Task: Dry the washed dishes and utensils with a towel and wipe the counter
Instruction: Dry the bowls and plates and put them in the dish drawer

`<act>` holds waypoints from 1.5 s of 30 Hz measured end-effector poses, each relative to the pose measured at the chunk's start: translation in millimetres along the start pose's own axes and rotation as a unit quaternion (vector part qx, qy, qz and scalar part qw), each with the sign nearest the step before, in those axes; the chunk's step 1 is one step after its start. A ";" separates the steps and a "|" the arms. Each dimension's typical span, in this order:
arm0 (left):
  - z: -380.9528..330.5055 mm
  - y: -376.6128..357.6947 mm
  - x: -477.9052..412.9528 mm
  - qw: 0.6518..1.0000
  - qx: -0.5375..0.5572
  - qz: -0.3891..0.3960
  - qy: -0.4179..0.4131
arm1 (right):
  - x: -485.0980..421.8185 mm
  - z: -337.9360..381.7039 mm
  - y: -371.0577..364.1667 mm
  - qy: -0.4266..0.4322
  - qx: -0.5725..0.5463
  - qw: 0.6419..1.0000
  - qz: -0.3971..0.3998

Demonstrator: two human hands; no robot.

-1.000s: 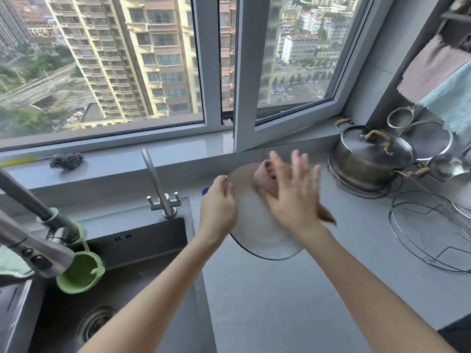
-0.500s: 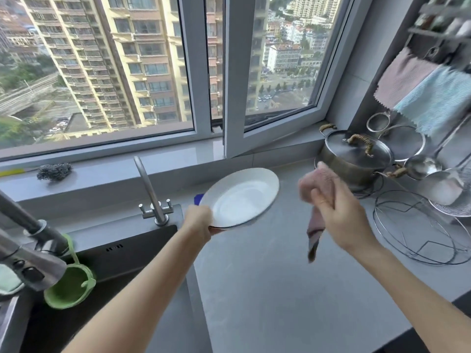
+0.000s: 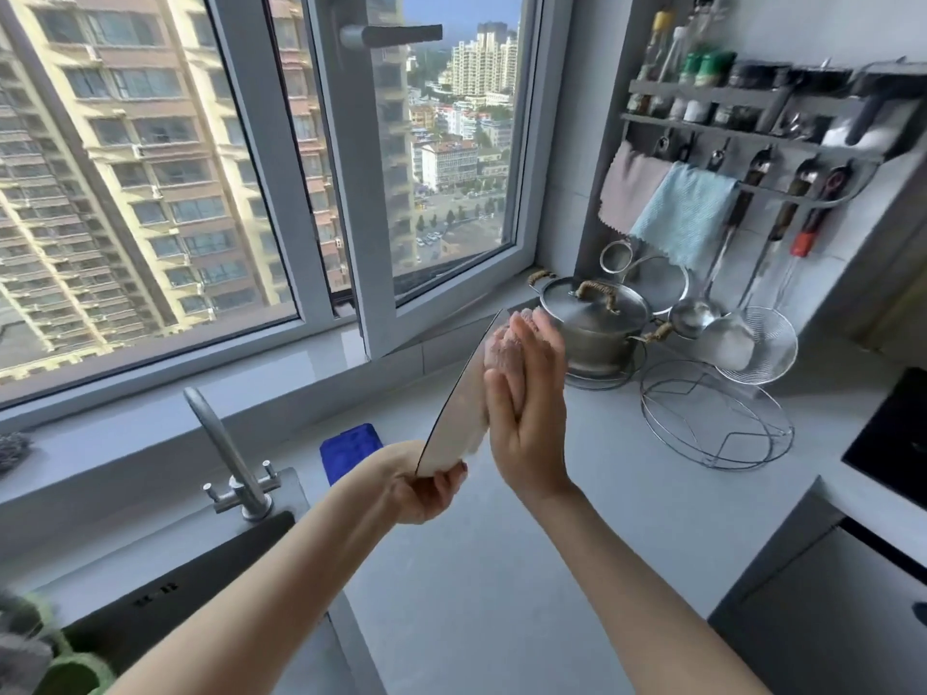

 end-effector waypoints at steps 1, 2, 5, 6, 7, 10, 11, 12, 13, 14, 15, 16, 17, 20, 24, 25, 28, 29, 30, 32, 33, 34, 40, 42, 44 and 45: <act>2.1 0.1 4.6 1.000 -0.007 0.000 0.003 | -10.5 -14.8 5.5 -0.069 -0.014 0.997 -0.014; 3.3 -0.7 5.6 1.000 -0.005 0.001 0.004 | -17.5 -29.2 9.2 -0.152 -0.035 0.988 -0.020; 9.2 -14.9 15.8 1.000 -0.007 0.023 0.004 | -8.7 -62.5 14.8 -0.337 -0.089 0.937 -0.006; 8.0 -18.7 16.6 1.000 -0.005 0.019 -0.010 | -0.1 -62.8 17.1 -0.372 -0.101 0.923 -0.004; 5.9 -21.4 17.1 1.000 -0.004 0.003 -0.025 | 7.2 -57.8 18.6 -0.387 -0.109 0.916 0.000; -6.7 -28.1 11.5 0.992 0.005 -0.068 -0.105 | 23.4 -38.3 24.0 -0.428 -0.147 0.892 0.022; -11.2 -30.2 11.1 0.987 0.010 -0.091 -0.132 | 26.3 -34.9 28.9 -0.458 -0.181 0.870 0.018; -13.9 -32.0 11.7 0.980 0.012 -0.115 -0.160 | 28.1 -32.9 36.3 -0.495 -0.215 0.842 0.010; -14.8 -34.8 12.9 0.973 0.011 -0.137 -0.185 | 27.8 -31.4 46.1 -0.530 -0.239 0.814 0.004; -13.4 -38.5 14.5 0.966 0.011 -0.159 -0.206 | 26.4 -31.0 58.1 -0.553 -0.243 0.797 0.004; -9.5 -44.7 17.8 0.959 0.013 -0.175 -0.221 | 25.4 -31.2 71.4 -0.568 -0.241 0.787 0.007; -4.1 -52.1 19.8 0.954 0.018 -0.186 -0.234 | 25.1 -32.9 85.7 -0.578 -0.244 0.779 0.008; 1.7 -59.8 22.2 0.948 0.025 -0.198 -0.248 | 24.5 -32.3 100.8 -0.589 -0.252 0.768 0.008; 20.3 -85.6 24.4 0.927 0.021 -0.241 -0.288 | 27.0 -36.6 155.9 -0.622 -0.281 0.731 0.020; 39.0 -105.1 43.0 0.858 0.001 -0.338 -0.387 | 32.8 -42.4 245.5 -0.601 -0.248 0.748 0.133; 45.8 -113.1 50.1 0.846 -0.015 -0.341 -0.409 | 36.0 -44.3 267.6 -0.586 -0.222 0.763 0.160; 77.4 -136.5 72.6 0.836 -0.048 -0.324 -0.440 | 44.6 -62.2 332.1 -0.529 -0.098 0.820 0.194; 90.1 -143.8 79.8 0.836 -0.055 -0.311 -0.448 | 47.3 -65.6 351.4 -0.512 -0.056 0.832 0.205; 102.8 -151.5 86.2 0.839 -0.060 -0.294 -0.454 | 51.7 -67.3 368.3 -0.501 -0.025 0.835 0.225; 127.7 -170.9 97.1 0.849 -0.067 -0.243 -0.465 | 65.9 -64.5 395.4 -0.498 0.007 0.823 0.274; 140.9 -181.8 101.0 0.854 -0.074 -0.219 -0.466 | 74.7 -60.0 407.5 -0.506 0.006 0.813 0.289; 154.9 -192.7 103.9 0.858 -0.086 -0.197 -0.467 | 84.8 -55.2 419.3 -0.523 -0.008 0.801 0.290; 263.1 -257.4 132.8 0.875 -0.140 -0.084 -0.455 | 144.3 -9.9 507.2 -0.602 -0.122 0.775 0.152; 305.2 -275.4 144.1 0.879 -0.161 -0.039 -0.447 | 172.4 9.0 544.1 -0.621 -0.119 0.765 0.121; 351.8 -290.7 148.0 0.889 -0.178 0.008 -0.422 | 199.2 31.3 581.6 -0.627 -0.110 0.765 0.097; 375.1 -296.6 148.0 0.893 -0.190 0.025 -0.407 | 208.8 43.5 599.6 -0.623 -0.108 0.770 0.085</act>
Point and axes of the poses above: each hand's wrist, its own x-axis away from the middle knuckle, its own y-axis out of the back of the hand, z = x × y, the point moved 10 cm from there along -x, towards the middle knuckle, and after that the axes turned 11 degrees about -z, right-handed, at the moved point
